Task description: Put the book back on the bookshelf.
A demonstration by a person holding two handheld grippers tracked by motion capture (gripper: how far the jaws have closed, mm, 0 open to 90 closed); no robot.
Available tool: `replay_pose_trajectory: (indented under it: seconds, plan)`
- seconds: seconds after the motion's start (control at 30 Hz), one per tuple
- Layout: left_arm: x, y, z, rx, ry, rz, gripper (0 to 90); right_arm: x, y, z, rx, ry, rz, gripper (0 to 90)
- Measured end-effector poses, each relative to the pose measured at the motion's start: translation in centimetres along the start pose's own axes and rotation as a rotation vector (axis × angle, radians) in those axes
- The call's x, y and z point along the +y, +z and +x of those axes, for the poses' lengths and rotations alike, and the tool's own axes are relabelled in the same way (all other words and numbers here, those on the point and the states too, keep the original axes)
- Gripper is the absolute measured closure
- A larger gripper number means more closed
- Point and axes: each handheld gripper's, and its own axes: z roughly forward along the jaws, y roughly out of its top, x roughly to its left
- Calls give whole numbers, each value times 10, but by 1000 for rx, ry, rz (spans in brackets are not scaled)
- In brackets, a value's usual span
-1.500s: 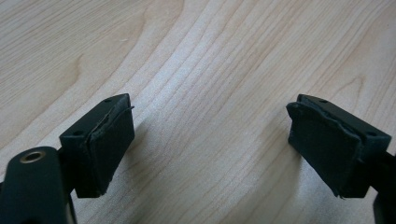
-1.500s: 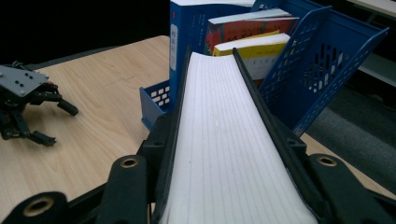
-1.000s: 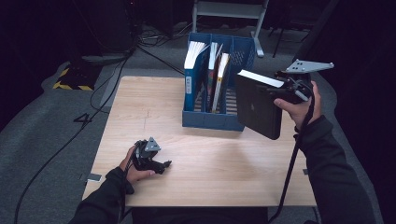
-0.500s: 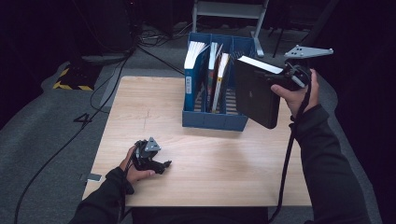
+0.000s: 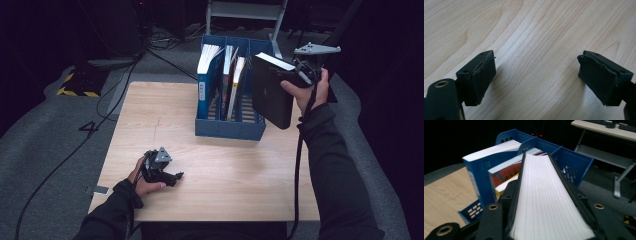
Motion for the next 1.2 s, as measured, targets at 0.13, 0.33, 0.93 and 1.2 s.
replay_pose_trajectory:
  seconds: [0.13,0.33,0.93,1.2]
  plan:
    - [0,0,0,0,1,0,144,-2,9,-3,-22,18,6,531]
    - [0,0,0,0,0,-1,144,-5,26,-7,-62,47,8,531]
    - [0,0,0,-1,1,-1,144,-3,70,-2,-138,76,-3,531]
    - [0,0,0,-3,2,-1,145,-8,57,-8,-160,103,-14,531]
